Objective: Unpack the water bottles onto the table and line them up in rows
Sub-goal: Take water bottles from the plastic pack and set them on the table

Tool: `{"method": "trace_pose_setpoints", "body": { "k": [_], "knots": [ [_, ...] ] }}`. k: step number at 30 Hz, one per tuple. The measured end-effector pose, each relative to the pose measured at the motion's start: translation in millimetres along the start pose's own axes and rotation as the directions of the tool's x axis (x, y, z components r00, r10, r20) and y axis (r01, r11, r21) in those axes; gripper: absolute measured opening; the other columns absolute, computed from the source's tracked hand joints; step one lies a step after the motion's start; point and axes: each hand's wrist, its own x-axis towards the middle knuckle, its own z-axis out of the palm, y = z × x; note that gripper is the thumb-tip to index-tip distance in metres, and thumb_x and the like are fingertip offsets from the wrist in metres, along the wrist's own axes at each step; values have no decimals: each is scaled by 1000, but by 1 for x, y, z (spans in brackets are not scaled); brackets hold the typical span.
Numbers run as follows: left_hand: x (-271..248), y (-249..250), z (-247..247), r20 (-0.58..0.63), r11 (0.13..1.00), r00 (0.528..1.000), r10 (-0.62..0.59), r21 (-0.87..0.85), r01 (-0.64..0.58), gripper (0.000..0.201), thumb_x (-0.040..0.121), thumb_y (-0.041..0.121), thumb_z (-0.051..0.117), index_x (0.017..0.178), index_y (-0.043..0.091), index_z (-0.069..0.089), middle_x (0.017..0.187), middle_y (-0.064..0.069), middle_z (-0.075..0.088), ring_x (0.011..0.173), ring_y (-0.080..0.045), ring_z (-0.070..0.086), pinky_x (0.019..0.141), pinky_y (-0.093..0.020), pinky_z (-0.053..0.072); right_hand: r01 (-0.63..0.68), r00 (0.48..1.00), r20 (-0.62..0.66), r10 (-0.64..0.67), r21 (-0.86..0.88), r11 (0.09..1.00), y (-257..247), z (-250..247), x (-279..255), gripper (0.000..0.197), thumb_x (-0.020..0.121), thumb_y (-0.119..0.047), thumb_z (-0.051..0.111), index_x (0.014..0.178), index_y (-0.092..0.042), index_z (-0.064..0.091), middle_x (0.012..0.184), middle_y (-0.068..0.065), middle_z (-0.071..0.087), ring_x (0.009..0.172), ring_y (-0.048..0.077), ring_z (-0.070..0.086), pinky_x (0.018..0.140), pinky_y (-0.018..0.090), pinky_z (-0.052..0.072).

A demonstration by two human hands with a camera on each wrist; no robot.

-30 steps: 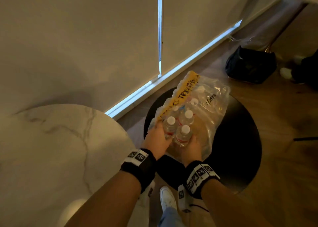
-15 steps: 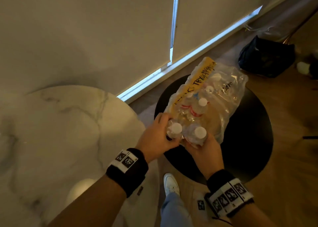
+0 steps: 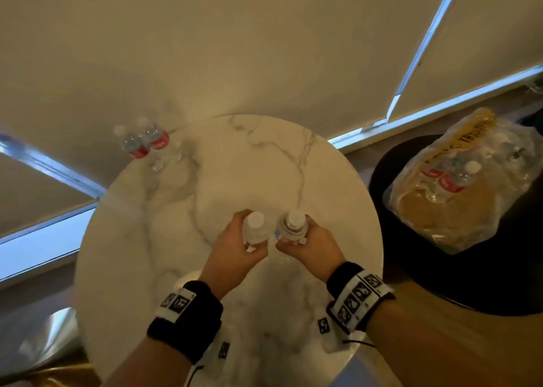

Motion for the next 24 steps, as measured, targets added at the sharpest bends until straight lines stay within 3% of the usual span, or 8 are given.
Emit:
{"method": "trace_pose_setpoints", "body": {
  "k": [1, 3, 8, 12, 15, 19, 21, 24],
  "knots": [
    [-2, -11, -9, -26, 1000, 1000, -13, -5, 13, 56, 95, 13, 86, 141, 22, 55, 132, -1, 71, 110, -11, 70, 98, -26, 65, -3, 1000, 26, 3, -2, 1000, -5, 15, 5, 60, 70, -41, 79, 122, -25, 55, 115, -2, 68, 104, 19, 63, 88, 36, 53],
    [-5, -29, -22, -62, 999, 997, -35, 11, 36, 55, 95, 10, 85, 141, 16, 56, 126, -3, 71, 103, -3, 69, 80, 0, 55, -11, 998, 69, 12, -11, 1000, -10, 39, 12, 60, 69, -40, 79, 121, -24, 54, 114, -2, 67, 103, 20, 63, 86, 33, 52],
    [-4, -53, -30, -112, 995, 989, -98, -40, 94, 52, 95, 7, 83, 131, 27, 51, 106, 16, 68, 89, 23, 67, 71, 5, 50, 19, 989, 149, -8, -73, 997, -8, 68, 18, 63, 70, -42, 77, 125, -27, 51, 117, -5, 66, 105, 17, 63, 89, 32, 52],
    [-9, -50, -29, -91, 987, 983, -160, -8, 160, 49, 96, 17, 85, 130, 34, 54, 109, 22, 69, 91, 12, 69, 79, -11, 54, -1, 977, 214, 13, -56, 998, -4, 59, 22, 77, 66, -41, 83, 132, -30, 46, 125, -8, 60, 112, 12, 58, 99, 35, 50],
    [-24, -55, -17, 40, 906, 944, -328, 296, 302, 17, 104, 29, 77, 117, 29, 66, 105, 7, 76, 97, -17, 75, 87, -32, 62, -59, 963, 257, 84, -105, 993, 12, 30, 21, 88, 66, -49, 82, 141, -30, 39, 134, -10, 49, 121, 11, 50, 102, 30, 45],
    [-37, -39, 25, 166, 840, 901, -401, 459, 289, 27, 107, 45, 70, 83, 37, 60, 80, 9, 68, 83, -10, 68, 75, -22, 54, -115, 991, 64, 115, 6, 993, 51, -47, 3, 27, 84, -39, 71, 108, -28, 64, 105, -13, 67, 91, 4, 63, 81, 23, 53],
    [-29, -12, 56, 241, 864, 906, -346, 460, 208, 26, 106, 41, 71, 84, 38, 57, 86, 10, 68, 93, -12, 72, 85, -28, 58, -164, 979, -115, 167, 33, 986, 75, -91, -5, 12, 86, -36, 69, 96, -29, 67, 91, -9, 71, 82, 5, 65, 76, 25, 56],
    [7, 47, 121, 369, 924, 909, -191, 381, 39, 16, 107, 40, 69, 97, 27, 67, 94, 6, 72, 97, -17, 72, 92, -35, 56, -307, 880, -347, 324, 105, 946, 123, -163, -1, 15, 87, -40, 65, 95, -28, 67, 85, -4, 72, 81, 16, 69, 78, 43, 59]
  ]
}}
